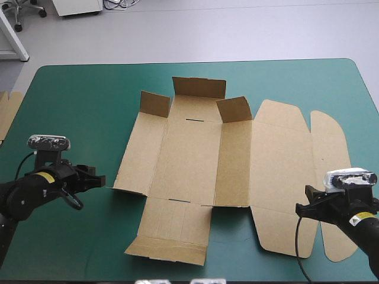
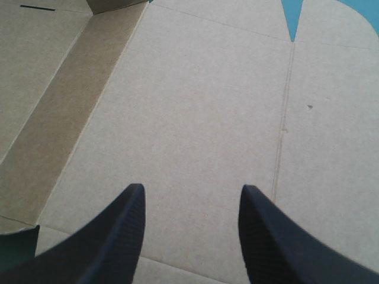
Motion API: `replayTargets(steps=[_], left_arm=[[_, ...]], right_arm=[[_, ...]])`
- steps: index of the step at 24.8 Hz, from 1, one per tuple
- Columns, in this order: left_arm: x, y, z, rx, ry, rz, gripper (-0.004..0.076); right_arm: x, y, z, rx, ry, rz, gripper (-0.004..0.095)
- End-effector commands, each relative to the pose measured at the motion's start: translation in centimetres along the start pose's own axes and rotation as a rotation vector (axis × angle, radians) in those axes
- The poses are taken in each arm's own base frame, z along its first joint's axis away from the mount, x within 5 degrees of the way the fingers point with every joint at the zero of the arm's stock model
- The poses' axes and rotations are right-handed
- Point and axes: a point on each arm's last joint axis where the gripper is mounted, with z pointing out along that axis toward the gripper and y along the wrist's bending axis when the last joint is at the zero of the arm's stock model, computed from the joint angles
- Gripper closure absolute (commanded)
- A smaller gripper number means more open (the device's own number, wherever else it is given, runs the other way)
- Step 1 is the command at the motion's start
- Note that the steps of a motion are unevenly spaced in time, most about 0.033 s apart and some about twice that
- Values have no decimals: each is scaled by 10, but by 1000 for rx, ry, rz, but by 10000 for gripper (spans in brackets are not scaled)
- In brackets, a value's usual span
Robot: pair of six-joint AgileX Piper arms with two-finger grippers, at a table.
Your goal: Fold the box
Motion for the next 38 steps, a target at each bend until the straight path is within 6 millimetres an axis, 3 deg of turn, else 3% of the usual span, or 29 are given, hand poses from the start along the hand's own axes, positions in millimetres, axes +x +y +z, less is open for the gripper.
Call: replayTargets(steps=[1,10,16,21,25,30,34,38], left_arm=[[-25,-10,4,113,-60,-4,412],[-53,-8,51,157,61,17,409],[-62,20,78,189,133,-68,346],[-59,63,94,245,140,-246,346],[-56,86,111,339,134,-351,346],[-51,93,143,445,165,-381,346],[-29,94,175,561,273,-430,346],[-20,91,188,632,241,-482,346]], right_arm=[[-33,0,4,-11,-68,16,438],[-74,1,11,-57,-11,1,437],[-84,3,14,-88,25,16,437],[-85,3,13,-88,23,12,437],[-84,4,13,-93,32,9,437],[-82,4,13,-94,50,0,437],[-82,4,13,-94,52,0,433],[-82,4,13,-94,50,0,433]])
